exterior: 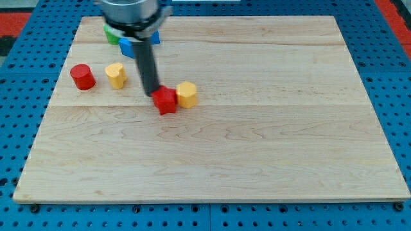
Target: Move yellow hexagon towards bottom right
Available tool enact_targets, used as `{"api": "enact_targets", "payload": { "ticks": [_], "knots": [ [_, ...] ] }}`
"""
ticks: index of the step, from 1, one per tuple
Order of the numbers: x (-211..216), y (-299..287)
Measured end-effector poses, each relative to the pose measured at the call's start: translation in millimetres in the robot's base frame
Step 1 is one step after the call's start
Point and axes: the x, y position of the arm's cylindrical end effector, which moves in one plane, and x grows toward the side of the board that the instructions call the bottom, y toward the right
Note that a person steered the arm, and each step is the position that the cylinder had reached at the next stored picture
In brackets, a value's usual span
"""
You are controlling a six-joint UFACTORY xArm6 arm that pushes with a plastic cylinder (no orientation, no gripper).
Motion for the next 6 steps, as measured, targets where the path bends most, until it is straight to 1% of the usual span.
{"api": "enact_targets", "payload": {
  "ticks": [1,2,3,4,5,6],
  "knots": [
    [3.3,65.6],
    [25.9,127.6],
    [80.9,190.7],
    [58.4,172.5],
    [40.8,203.6],
    [80.3,252.9]
  ]
}}
